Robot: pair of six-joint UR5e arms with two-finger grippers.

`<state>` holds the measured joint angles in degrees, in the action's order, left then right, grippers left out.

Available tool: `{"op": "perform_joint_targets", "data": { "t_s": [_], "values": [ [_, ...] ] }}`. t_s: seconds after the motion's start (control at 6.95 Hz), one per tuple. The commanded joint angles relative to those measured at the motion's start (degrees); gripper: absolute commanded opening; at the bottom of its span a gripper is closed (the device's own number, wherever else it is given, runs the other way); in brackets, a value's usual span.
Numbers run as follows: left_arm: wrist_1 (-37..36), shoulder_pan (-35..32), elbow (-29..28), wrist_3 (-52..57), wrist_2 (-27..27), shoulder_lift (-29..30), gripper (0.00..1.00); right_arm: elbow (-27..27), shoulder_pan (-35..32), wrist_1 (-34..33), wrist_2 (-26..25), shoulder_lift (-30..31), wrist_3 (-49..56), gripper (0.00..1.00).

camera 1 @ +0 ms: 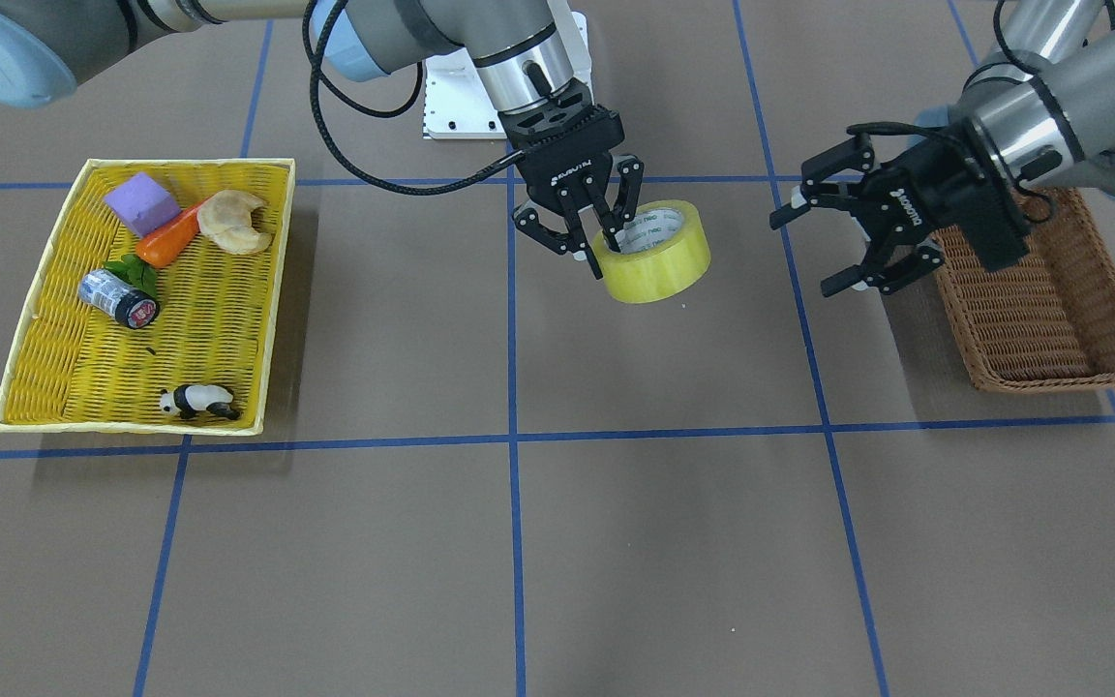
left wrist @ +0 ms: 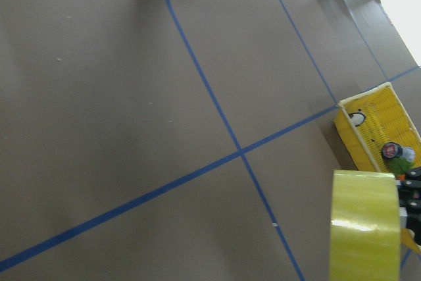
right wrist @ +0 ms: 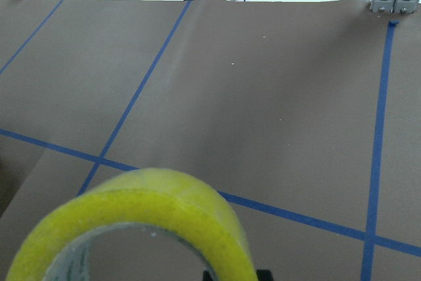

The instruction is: Move tape to another basket

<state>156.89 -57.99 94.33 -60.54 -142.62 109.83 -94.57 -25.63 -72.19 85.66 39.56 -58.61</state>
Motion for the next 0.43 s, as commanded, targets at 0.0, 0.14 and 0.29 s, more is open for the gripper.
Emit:
{"op": "perform_joint_targets", "data": {
  "t_s": [0.0, 0.14, 0.29],
  "values": [
    [5.15, 1.65, -0.20, -0.37, 0.06, 0.83, 0.98, 0.97, 0.49, 0.03, -0.32, -1.24, -0.01, 0.00],
    [5.26, 2.78, -0.03, -0.37, 0.06, 0.91, 0.98, 0.97, 0.49, 0.03, -0.23, -1.24, -0.01, 0.00],
    [5.35, 3.92, -0.11, -0.28, 0.06, 0.91, 0.98, 1.23, 0.58, 2.38, -0.32, -1.41, -0.01, 0.00]
  ]
}}
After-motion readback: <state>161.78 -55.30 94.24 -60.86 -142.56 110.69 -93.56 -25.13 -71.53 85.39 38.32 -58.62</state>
